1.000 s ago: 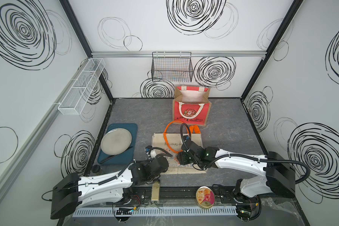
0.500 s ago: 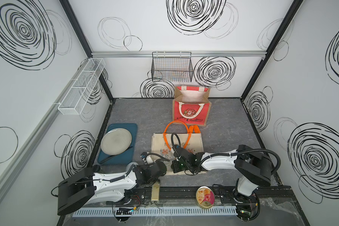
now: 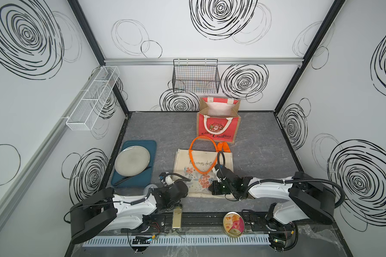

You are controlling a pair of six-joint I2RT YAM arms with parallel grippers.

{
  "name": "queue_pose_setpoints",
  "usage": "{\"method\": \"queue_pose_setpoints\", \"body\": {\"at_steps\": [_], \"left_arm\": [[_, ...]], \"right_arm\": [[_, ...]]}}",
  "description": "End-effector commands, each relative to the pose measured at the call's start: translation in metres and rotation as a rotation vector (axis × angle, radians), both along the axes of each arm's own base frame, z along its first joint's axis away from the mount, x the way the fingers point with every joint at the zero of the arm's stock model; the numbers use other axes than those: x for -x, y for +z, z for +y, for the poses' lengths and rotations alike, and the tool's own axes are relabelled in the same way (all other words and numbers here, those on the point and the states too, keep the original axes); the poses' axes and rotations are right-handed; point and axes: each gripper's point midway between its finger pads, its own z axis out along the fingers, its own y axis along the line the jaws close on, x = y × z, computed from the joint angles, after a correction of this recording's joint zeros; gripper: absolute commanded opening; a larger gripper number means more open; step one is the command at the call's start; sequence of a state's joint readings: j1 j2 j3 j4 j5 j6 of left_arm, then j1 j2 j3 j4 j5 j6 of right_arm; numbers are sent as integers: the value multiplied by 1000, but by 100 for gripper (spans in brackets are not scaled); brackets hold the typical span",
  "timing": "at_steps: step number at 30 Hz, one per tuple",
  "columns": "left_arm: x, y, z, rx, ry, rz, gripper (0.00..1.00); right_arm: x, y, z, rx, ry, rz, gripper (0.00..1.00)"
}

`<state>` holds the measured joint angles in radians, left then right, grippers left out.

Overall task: Put away the canvas bag
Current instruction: Press the canvas bag at the center of the board.

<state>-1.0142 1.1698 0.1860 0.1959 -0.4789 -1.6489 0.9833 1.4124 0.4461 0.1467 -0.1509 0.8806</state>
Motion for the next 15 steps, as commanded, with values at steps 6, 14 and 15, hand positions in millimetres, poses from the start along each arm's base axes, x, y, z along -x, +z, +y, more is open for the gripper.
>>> {"method": "queue_pose_setpoints", "body": {"at_steps": [6, 14, 15], "left_arm": [[25, -35, 42, -177, 47, 92, 8], [31, -45, 45, -150, 69, 107, 7], [31, -44, 46, -150, 75, 108, 7]], "right_arm": [[29, -57, -107, 302, -195, 162, 0], [32, -58, -142, 365, -321, 167, 0], [32, -57, -142, 359, -331, 166, 0]]}}
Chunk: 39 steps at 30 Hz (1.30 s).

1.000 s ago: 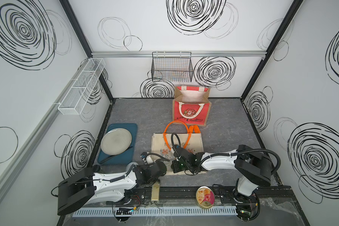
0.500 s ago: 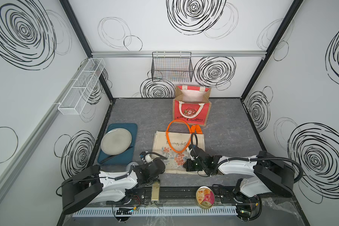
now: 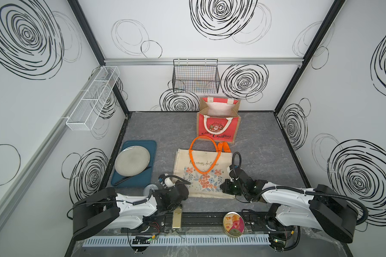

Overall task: Put away the canvas bag
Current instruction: Press the canvas bag at the center of the board.

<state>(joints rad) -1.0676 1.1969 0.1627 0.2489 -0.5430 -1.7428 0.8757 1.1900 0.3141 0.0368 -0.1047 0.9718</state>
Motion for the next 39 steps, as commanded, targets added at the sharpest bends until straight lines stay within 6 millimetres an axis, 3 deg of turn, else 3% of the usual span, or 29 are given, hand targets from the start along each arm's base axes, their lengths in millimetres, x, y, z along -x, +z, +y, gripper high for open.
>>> {"method": "queue_pose_setpoints", "body": {"at_steps": [1, 10, 16, 18, 20, 23, 27, 30, 32, 35, 37, 39], "left_arm": [[28, -41, 47, -187, 28, 128, 7], [25, -30, 45, -188, 32, 89, 8], [13, 0, 36, -248, 12, 21, 11], [10, 5, 30, -195, 12, 18, 14], [3, 23, 18, -157, -15, -39, 26], [-8, 60, 10, -155, -18, -127, 45], [-25, 100, 3, -161, -27, -214, 51], [-42, 125, -22, -63, -112, -299, 55], [-50, 142, -43, 95, -174, -393, 63], [-62, 145, -51, 268, -158, -392, 84], [-67, 139, -55, 165, -158, -355, 99], [-72, 138, -61, 49, -162, -322, 99]], "right_arm": [[38, -55, -86, 337, -132, 168, 0], [27, -36, -91, 417, -164, 122, 0], [11, -12, -88, 454, -160, 69, 0], [-1, 4, -83, 473, -139, 20, 0], [-12, 16, -81, 494, -143, -7, 1], [-29, 33, -65, 459, -111, -53, 35], [-56, 62, -35, 332, -85, -145, 55], [-77, 87, -10, 262, -34, -260, 67], [-87, 96, 9, 203, 22, -328, 77], [-84, 90, 32, 135, 118, -322, 91], [-75, 78, 39, 148, 168, -271, 100], [-64, 63, 40, 236, 212, -249, 100]]}}
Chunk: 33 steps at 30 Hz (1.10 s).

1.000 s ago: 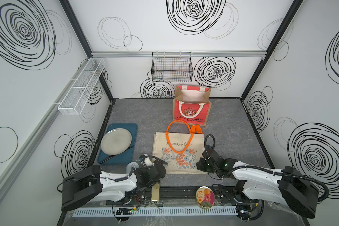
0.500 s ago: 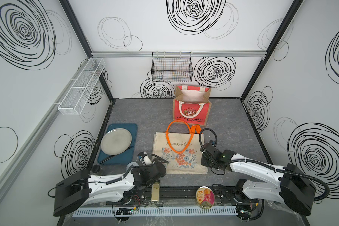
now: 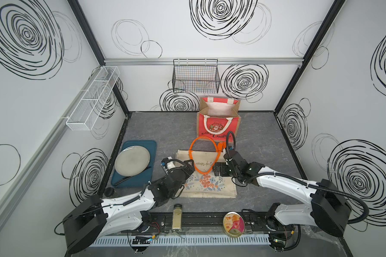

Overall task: Put away the canvas bag
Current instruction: Press the canvas bag at the center of the board, then adjust the canvas bag at the center of the board.

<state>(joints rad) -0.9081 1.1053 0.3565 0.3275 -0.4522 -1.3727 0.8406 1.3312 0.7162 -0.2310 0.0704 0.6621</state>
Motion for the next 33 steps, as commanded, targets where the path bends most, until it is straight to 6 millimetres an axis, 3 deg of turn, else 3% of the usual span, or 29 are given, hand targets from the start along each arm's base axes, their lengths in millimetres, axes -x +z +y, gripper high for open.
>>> {"method": "queue_pose_setpoints", "body": {"at_steps": [1, 3, 6, 9, 11, 14, 19, 24, 26, 30, 33], "left_arm": [[-13, 26, -27, -12, -43, -37, 99], [-20, 8, -31, 53, -34, 23, 97], [-34, -9, -23, 125, 19, 27, 78], [-43, -15, -9, 44, 62, 44, 79], [-46, -14, -7, 11, 74, 48, 85], [-51, -24, -10, -35, 69, 70, 85], [-53, -43, -34, -24, 11, 126, 71], [-35, -53, -32, -109, 80, 156, 68], [-34, -66, -39, -106, 58, 179, 67], [-36, -82, -48, -40, 46, 204, 46], [-37, -70, -50, -49, 50, 182, 23]], "right_arm": [[17, -10, 19, 76, 123, 2, 100], [31, -23, 22, 124, 156, 4, 100], [46, -42, 22, 138, 172, 42, 98], [52, -53, 17, 136, 163, 53, 96], [55, -56, 17, 110, 170, 55, 94], [59, -61, 14, 104, 171, 58, 92], [65, -69, 10, 93, 193, 93, 85], [60, -70, 5, 40, 163, 121, 76], [58, -68, 5, 38, 165, 109, 75], [55, -63, 10, 15, 185, 100, 75], [49, -54, 12, -24, 178, 90, 76]]}}
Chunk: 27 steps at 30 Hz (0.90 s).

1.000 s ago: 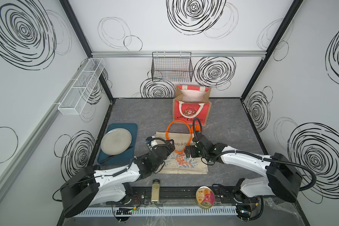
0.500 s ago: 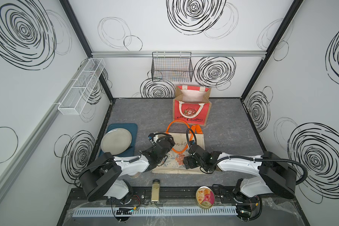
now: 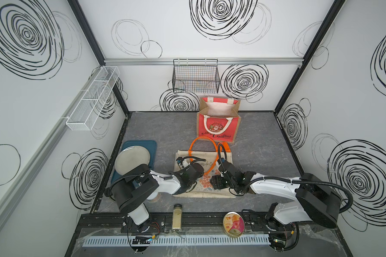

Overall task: Put away the canvas bag
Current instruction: Adjust the canvas bag at the center of the board.

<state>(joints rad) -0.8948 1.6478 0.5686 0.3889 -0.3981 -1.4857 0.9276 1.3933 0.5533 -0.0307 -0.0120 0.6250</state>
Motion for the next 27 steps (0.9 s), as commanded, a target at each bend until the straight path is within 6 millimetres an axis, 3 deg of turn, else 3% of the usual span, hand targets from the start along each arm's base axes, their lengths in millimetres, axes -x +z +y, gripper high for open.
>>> {"method": "queue_pose_setpoints", "body": {"at_steps": [1, 3, 6, 9, 14, 19, 24, 27], "left_arm": [[-9, 25, -6, 50, 24, -54, 17], [-10, 35, -7, 57, 21, -68, 7], [-8, 49, -11, 113, 26, -87, 6], [-4, 57, -16, 180, 26, -88, 1], [-12, 77, -14, 232, 52, -133, 0], [-42, 108, -10, 403, 125, -200, 0], [-72, 140, -11, 345, 161, -270, 5], [-89, 158, -16, 372, 176, -322, 6]], "right_arm": [[4, 2, -1, -41, 12, 30, 75], [-5, 13, 2, -96, -12, 4, 73], [-23, 27, 12, -183, -51, -5, 72], [-35, 36, 23, -256, -83, -3, 77], [-39, 45, 34, -268, -42, -65, 78], [-16, 24, 23, -29, 24, -160, 76], [22, -20, 9, 12, 80, -8, 70], [35, -30, 2, 31, 95, 24, 65]]}}
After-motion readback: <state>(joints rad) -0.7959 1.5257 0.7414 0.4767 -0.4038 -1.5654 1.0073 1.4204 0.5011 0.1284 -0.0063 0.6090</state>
